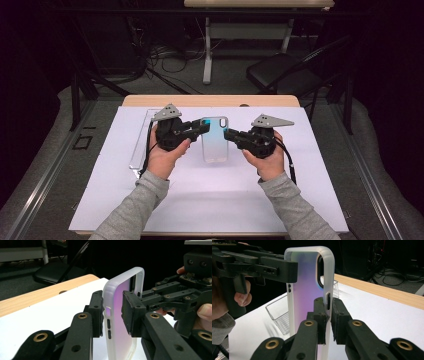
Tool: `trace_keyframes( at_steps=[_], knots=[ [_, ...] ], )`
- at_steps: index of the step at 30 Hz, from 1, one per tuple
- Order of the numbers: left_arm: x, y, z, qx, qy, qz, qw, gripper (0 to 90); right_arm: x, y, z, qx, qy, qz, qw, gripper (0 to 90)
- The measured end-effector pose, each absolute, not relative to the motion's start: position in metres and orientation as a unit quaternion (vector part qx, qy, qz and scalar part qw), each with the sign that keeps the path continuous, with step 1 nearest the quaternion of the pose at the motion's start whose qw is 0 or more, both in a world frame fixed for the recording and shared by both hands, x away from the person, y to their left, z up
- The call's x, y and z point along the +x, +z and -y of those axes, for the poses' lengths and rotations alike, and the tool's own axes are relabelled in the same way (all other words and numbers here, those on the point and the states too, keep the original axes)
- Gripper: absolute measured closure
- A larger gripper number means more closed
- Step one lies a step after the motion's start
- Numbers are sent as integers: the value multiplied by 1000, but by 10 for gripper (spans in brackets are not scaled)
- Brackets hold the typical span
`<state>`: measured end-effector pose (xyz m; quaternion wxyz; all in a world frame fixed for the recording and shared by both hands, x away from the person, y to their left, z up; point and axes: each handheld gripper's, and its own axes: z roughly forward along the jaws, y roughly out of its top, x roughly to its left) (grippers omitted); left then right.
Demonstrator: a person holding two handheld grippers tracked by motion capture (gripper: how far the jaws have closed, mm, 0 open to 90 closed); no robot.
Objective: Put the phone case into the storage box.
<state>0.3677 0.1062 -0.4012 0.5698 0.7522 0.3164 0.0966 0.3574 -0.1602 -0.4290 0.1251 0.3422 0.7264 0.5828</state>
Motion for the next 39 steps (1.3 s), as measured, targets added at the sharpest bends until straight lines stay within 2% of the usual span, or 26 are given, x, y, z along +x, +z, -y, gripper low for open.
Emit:
trace_keyframes(
  at_steps=[39],
  knots=[
    [370, -393, -107, 771, 103, -319, 542, 763, 358, -430, 159, 339, 575, -734, 128, 837]
  ],
)
